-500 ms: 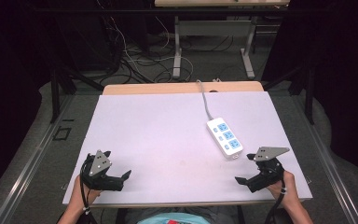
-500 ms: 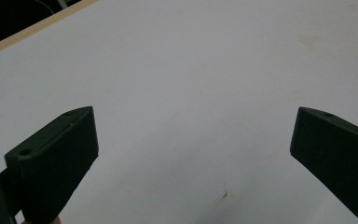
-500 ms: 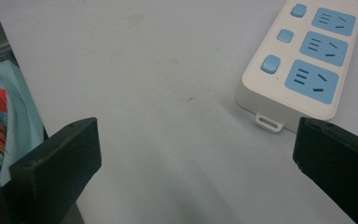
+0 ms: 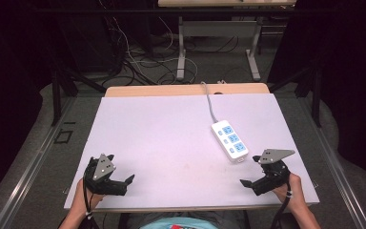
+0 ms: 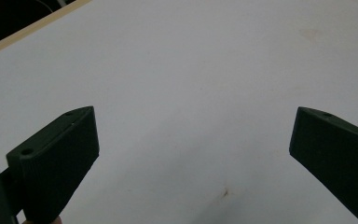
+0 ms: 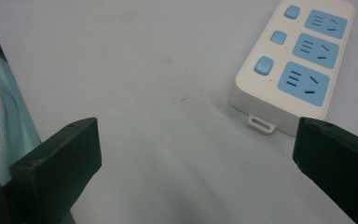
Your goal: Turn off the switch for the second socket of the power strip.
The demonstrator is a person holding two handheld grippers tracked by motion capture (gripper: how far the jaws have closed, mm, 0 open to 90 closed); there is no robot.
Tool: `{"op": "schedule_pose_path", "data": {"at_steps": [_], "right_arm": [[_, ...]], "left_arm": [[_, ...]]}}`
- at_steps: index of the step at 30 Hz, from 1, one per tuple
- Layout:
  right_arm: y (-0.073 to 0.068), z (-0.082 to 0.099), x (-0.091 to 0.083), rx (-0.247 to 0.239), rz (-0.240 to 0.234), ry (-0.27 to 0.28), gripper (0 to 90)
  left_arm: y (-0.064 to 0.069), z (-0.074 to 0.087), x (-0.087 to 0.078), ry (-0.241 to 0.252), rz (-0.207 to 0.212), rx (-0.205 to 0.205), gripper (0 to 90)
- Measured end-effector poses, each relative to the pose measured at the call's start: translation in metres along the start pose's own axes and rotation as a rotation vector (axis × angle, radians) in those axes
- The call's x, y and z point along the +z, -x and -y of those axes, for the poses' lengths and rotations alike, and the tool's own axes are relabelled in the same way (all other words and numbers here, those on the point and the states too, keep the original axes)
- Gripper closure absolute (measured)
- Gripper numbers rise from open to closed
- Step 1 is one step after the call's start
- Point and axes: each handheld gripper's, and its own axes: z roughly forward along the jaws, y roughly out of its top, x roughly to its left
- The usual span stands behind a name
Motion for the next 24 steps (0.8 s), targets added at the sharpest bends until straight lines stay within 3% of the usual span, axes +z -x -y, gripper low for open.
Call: {"op": "schedule_pose_path", "data": {"at_steps": [9, 22, 24], "right_arm": [[0.005, -0.005, -0.003, 0.011, 0.041, 0.011, 0.7], [0.01, -0.011, -0.005, 0.004, 0.05, 0.015, 0.9], [0.009, -0.012, -0.005, 0.023, 0.055, 0.015, 0.9]], "left_arm": [[0.0, 0.0, 0.001, 0.005, -0.001, 0.002, 1.4], [0.0, 0.0, 0.001, 0.002, -0.005, 0.004, 1.4], [0.0, 0.0, 0.001, 0.002, -0.004, 0.005, 1.4]]}}
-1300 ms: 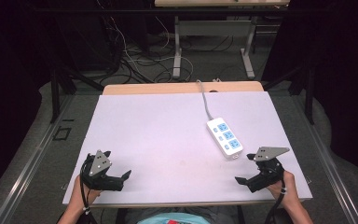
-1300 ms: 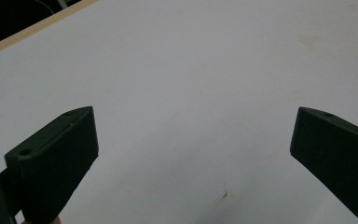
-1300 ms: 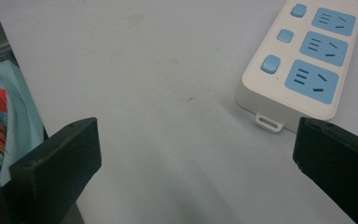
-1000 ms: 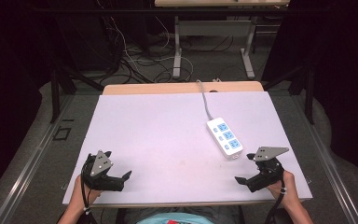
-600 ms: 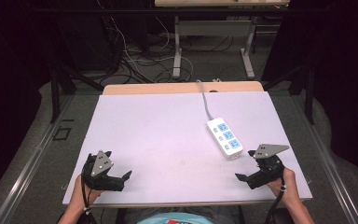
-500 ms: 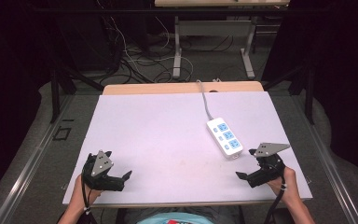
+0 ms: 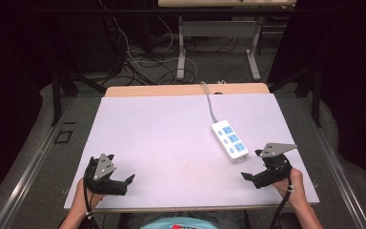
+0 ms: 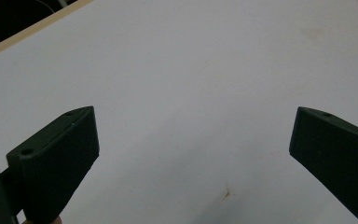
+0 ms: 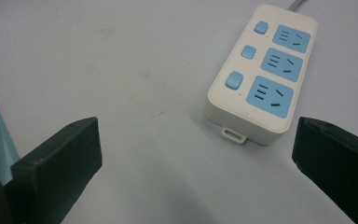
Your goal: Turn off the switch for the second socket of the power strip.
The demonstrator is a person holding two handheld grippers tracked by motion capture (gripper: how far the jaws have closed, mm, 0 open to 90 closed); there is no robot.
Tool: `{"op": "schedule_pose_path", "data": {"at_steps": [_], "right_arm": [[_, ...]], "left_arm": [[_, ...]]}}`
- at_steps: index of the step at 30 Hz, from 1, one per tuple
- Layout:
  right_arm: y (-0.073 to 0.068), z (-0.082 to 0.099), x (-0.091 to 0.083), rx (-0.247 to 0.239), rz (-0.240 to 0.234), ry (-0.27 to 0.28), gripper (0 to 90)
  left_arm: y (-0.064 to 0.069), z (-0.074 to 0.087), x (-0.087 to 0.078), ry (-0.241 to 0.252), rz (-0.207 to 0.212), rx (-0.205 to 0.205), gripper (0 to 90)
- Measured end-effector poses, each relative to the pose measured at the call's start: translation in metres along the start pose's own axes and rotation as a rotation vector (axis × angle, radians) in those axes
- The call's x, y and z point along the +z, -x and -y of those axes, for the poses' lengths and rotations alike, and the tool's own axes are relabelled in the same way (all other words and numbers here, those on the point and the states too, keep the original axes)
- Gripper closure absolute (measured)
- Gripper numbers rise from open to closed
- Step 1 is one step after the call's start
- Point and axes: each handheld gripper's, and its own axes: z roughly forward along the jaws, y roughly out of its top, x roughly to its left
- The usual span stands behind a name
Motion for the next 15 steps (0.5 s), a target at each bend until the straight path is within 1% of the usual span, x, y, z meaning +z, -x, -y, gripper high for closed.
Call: {"op": "schedule_pose_path", "data": {"at_steps": [2, 5, 8, 10, 12, 14, 15], "right_arm": [[0.001, -0.002, 0.0, -0.006, 0.0, 0.0, 1.0], [0.001, -0.004, 0.001, -0.005, 0.005, -0.003, 1.1], [0.002, -0.008, 0.003, -0.008, 0.007, -0.008, 1.3], [0.003, -0.012, 0.004, -0.003, 0.015, -0.014, 1.3], [0.004, -0.013, 0.005, -0.003, 0.005, -0.019, 1.3], [0.006, -0.015, 0.006, 0.002, 0.02, -0.024, 1.4], [0.007, -0.016, 0.007, 0.004, 0.018, -0.018, 1.4]], "left_arm": [[0.0, 0.0, 0.001, 0.004, -0.001, -0.001, 1.5], [-0.001, 0.0, 0.0, -0.002, -0.008, 0.013, 1.5], [0.0, 0.0, 0.0, 0.0, -0.01, 0.01, 1.5], [0.0, 0.0, 0.0, 0.002, -0.005, 0.0, 1.5], [0.0, 0.0, 0.0, -0.001, -0.004, 0.001, 1.4], [0.0, 0.0, 0.0, 0.001, -0.004, 0.0, 1.4], [0.0, 0.0, 0.001, 0.001, -0.004, 0.0, 1.5]]}}
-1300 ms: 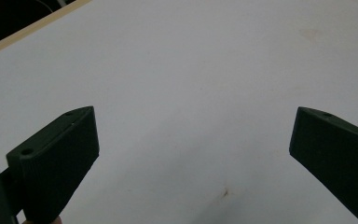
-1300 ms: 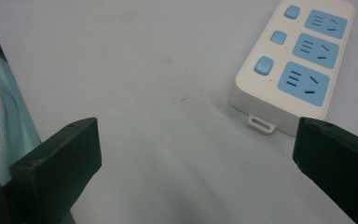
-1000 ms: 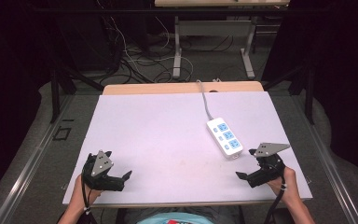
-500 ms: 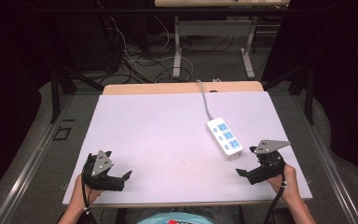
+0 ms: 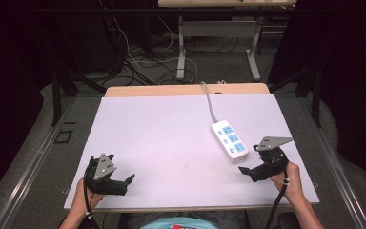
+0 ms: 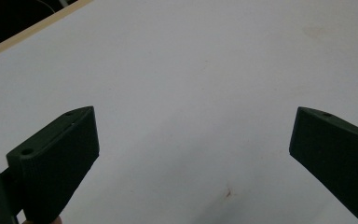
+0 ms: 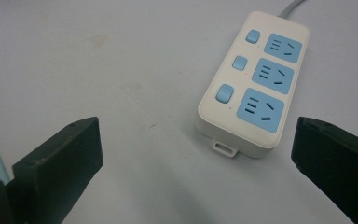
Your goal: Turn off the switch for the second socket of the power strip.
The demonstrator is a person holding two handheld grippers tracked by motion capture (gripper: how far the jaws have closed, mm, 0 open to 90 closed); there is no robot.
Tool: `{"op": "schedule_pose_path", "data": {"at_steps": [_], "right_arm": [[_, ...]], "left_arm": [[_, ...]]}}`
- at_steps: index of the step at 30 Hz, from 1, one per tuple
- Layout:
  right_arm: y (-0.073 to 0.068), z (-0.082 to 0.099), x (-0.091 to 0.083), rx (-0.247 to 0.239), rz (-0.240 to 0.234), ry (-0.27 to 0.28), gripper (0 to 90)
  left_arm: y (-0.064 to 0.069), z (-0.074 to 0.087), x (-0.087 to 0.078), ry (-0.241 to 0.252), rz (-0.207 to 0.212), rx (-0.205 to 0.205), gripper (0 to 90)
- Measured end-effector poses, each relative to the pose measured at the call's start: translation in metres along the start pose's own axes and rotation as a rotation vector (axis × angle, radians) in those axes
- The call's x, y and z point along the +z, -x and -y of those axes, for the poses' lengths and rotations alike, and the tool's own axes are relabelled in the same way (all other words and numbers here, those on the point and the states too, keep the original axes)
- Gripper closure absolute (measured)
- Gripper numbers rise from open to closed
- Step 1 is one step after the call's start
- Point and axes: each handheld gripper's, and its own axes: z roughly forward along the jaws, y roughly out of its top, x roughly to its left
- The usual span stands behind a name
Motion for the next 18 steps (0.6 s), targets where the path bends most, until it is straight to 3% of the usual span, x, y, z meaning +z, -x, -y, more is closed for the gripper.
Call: {"op": "schedule_pose_path", "data": {"at_steps": [18], "right_arm": [[0.017, -0.017, 0.009, 0.031, -0.014, -0.015, 2.2]], "left_arm": [[0.0, 0.0, 0.001, -0.013, 0.001, 0.01, 1.5]]}}
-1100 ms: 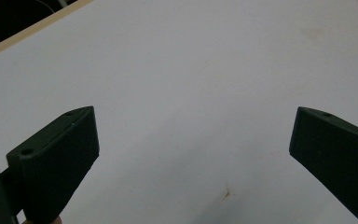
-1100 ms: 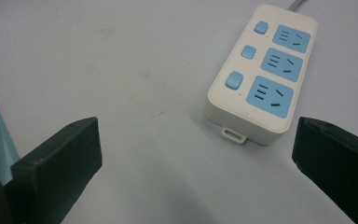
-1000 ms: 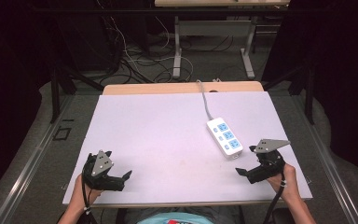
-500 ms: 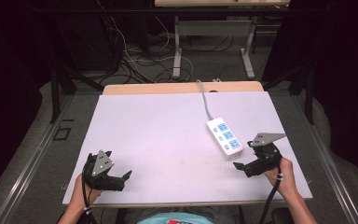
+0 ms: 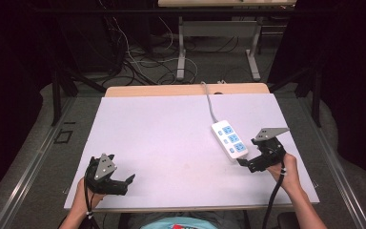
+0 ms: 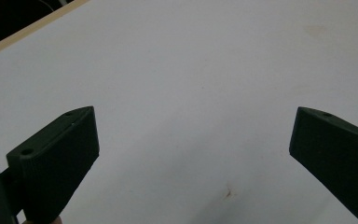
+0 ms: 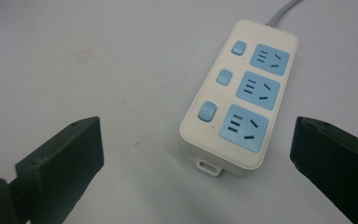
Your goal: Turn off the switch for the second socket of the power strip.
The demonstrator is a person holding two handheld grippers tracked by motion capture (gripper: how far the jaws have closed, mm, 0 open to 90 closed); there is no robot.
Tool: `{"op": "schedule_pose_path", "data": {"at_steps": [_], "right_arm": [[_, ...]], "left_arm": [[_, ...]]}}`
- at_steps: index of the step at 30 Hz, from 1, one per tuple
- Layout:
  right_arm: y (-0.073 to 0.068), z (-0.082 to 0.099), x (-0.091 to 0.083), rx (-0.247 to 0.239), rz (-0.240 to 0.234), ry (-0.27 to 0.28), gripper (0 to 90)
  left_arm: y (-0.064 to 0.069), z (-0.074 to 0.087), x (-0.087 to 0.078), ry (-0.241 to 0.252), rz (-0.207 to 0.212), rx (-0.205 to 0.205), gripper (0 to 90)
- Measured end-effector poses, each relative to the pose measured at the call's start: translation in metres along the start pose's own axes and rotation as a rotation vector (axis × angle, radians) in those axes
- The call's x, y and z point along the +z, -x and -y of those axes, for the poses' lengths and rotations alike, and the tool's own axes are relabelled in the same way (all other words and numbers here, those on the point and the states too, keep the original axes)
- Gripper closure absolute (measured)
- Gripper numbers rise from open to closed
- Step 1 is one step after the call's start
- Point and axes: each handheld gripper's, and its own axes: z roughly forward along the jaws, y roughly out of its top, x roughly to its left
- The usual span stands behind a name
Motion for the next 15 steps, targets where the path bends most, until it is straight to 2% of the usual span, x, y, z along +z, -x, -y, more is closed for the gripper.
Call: {"op": "schedule_pose_path", "data": {"at_steps": [15], "right_arm": [[0.012, -0.022, 0.009, 0.002, -0.005, -0.008, 1.2]], "left_arm": [[0.001, 0.001, 0.0, 0.001, 0.004, -0.001, 1.5]]}}
